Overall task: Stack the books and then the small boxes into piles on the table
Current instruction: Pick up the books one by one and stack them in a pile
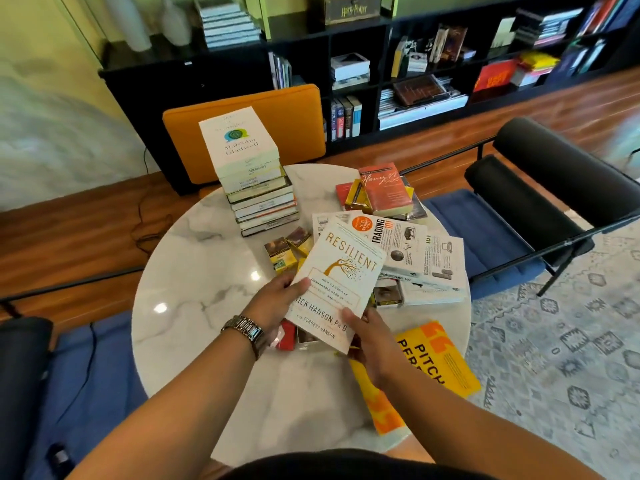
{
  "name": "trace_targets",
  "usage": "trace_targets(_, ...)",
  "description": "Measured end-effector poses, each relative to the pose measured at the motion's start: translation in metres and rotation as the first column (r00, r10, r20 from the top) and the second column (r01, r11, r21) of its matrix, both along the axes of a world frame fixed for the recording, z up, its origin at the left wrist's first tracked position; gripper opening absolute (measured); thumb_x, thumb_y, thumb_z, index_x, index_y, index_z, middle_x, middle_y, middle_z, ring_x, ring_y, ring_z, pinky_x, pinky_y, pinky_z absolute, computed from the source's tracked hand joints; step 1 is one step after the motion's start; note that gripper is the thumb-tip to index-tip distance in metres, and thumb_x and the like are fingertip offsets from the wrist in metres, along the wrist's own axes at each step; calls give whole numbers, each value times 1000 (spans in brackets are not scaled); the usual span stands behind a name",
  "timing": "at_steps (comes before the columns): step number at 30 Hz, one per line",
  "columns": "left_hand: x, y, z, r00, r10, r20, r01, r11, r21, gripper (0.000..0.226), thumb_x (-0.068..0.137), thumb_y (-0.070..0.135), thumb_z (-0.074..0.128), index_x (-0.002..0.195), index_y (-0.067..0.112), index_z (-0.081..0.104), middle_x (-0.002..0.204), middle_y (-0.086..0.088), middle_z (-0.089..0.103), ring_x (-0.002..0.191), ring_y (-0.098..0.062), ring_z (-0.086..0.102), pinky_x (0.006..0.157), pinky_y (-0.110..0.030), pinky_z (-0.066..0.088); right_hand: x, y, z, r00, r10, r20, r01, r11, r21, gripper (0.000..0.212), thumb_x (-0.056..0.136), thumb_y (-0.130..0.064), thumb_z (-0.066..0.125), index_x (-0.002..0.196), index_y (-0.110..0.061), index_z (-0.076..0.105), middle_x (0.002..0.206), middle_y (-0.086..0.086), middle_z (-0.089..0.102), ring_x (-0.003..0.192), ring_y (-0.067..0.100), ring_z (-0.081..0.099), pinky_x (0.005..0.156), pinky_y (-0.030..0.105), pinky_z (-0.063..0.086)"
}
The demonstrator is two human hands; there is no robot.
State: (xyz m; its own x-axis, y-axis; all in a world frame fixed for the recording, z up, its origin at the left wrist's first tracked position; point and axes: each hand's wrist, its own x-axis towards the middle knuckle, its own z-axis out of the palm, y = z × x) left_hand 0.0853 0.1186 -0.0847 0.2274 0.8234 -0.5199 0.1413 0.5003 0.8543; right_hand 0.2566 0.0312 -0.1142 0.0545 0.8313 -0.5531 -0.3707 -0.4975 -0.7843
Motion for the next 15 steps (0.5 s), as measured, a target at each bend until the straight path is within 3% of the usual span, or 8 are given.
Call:
trace_targets(2, -7, 7, 6, 996, 93, 9, -93, 995, 25, 33, 88, 35, 64, 113, 14, 59, 102, -11, 73, 94, -31, 69, 77, -44, 56, -1, 18, 8, 998, 64, 13, -64, 997, 50, 39, 87, -19, 69, 121, -22, 51, 108, 8, 73, 88, 29, 69, 56, 35, 55)
trace_targets(4, -15, 16, 13, 991, 134, -3, -134, 989, 68, 30, 88, 40, 62, 110, 19, 58, 102, -9, 73, 95, -30, 70, 85, -50, 55, -3, 36, 16, 991, 115, 74, -121, 988, 92, 43, 86, -18, 71, 123, -21, 49, 107, 9, 73, 83, 29, 69, 50, 31, 50)
trace_targets(6, -24, 25, 22, 988, 147, -40, -142, 983, 120, 23, 92, 41, 56, 110, 28, 57, 105, -4, 73, 96, -26, 69, 86, -49, 56, -7, 58, 27, 986, 126, 112, -141, 980, 139, 39, 86, -16, 70, 120, -22, 50, 102, 8, 74, 80, 30, 70, 59, 40, 56)
trace_targets(8, -32, 33, 34, 989, 139, -52, -128, 976, 178, 26, 95, 36, 51, 121, 31, 53, 110, -1, 70, 96, -19, 67, 73, -37, 58, -9, 81, 43, 982, 118, 149, -146, 970, 194, 36, 87, -14, 68, 118, -24, 52, 103, 5, 74, 88, 28, 71, 71, 46, 59)
trace_targets(11, -48, 54, 51, 989, 145, -34, -131, 958, 255, 30, 98, 20, 48, 127, 28, 52, 114, 3, 67, 94, -9, 64, 56, -21, 52, -15, 120, 70, 952, 173, 254, -247, 922, 298, 34, 92, -15, 63, 123, -22, 53, 104, 7, 73, 77, 25, 71, 51, 31, 52)
trace_targets(15, -64, 94, 73, 971, 234, 42, -236, 922, 308, 32, 97, 14, 50, 128, 19, 54, 121, -3, 66, 97, -17, 65, 56, -21, 53, -32, 179, 106, 917, 187, 353, -317, 878, 358, 29, 97, -17, 55, 126, -19, 56, 97, 9, 73, 55, 16, 64, 43, 23, 45)
